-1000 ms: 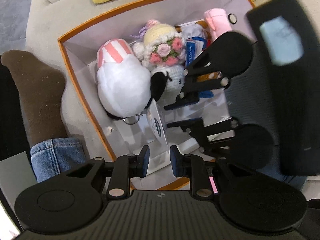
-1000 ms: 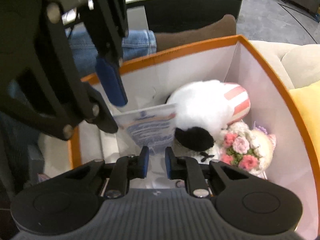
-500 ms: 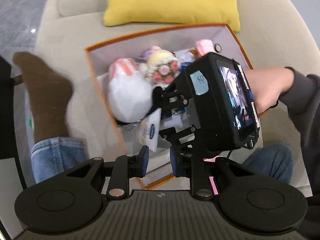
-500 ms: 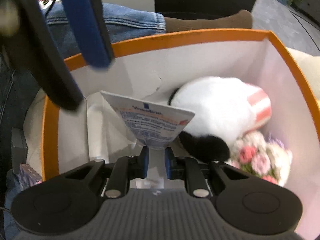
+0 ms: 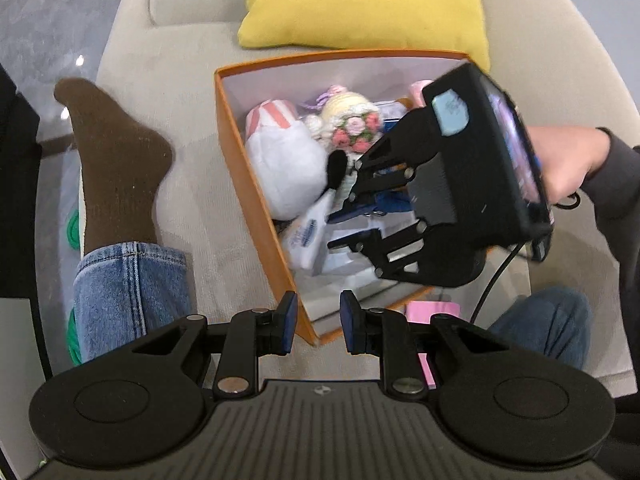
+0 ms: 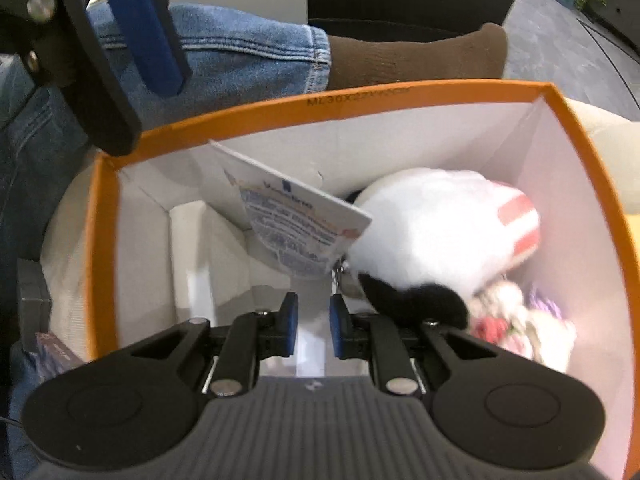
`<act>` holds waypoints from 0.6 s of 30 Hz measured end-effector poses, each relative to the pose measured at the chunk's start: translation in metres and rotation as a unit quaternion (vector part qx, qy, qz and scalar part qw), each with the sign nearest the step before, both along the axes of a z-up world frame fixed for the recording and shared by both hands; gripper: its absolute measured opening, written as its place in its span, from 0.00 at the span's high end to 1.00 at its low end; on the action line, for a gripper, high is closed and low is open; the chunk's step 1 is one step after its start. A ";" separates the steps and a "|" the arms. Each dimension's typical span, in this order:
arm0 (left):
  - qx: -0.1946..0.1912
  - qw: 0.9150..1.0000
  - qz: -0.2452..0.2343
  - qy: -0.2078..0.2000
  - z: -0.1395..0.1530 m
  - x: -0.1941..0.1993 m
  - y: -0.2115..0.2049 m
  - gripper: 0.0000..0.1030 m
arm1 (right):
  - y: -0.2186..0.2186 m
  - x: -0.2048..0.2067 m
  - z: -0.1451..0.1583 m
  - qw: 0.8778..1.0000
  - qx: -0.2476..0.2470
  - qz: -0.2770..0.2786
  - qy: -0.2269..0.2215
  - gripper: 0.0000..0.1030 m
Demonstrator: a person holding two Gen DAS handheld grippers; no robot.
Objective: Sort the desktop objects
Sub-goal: 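Withdraw both tools from the box toward the pink holder and photo-card box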
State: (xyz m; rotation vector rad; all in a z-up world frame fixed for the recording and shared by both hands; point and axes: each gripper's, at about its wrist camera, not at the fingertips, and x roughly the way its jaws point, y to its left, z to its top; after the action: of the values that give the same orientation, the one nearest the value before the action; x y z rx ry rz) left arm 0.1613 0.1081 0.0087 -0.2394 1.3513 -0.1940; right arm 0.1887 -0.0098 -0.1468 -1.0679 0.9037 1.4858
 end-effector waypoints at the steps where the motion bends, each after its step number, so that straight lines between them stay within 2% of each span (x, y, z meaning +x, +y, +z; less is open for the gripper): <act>1: 0.002 1.000 -0.003 -0.008 0.003 -0.006 -0.003 0.76 | -0.007 0.000 0.006 1.000 0.004 -0.007 -0.004 0.82; 6: 0.015 0.998 -0.027 -0.053 0.028 -0.049 -0.027 0.75 | -0.030 -0.014 0.048 0.997 0.048 -0.064 -0.017 0.82; 11: 0.025 0.995 -0.048 -0.081 0.032 -0.098 -0.056 0.72 | -0.090 -0.045 0.090 0.986 0.084 -0.143 -0.033 0.81; 12: 0.026 0.995 -0.052 -0.081 0.030 -0.106 -0.062 0.71 | -0.096 -0.053 0.089 0.983 0.086 -0.157 -0.033 0.80; 14: 0.026 0.995 -0.062 -0.077 0.021 -0.123 -0.071 0.68 | -0.117 -0.073 0.093 0.979 0.092 -0.179 -0.034 0.67; 18: 0.031 0.995 -0.080 -0.056 -0.009 -0.155 -0.089 0.64 | -0.131 -0.120 0.063 0.972 0.089 -0.213 -0.031 0.66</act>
State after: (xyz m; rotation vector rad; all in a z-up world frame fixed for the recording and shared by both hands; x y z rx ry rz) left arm 0.0060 0.0195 -0.0007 -0.0658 1.2622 -0.2949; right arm 0.0687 -0.1403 -0.0837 -0.7275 0.8729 1.1431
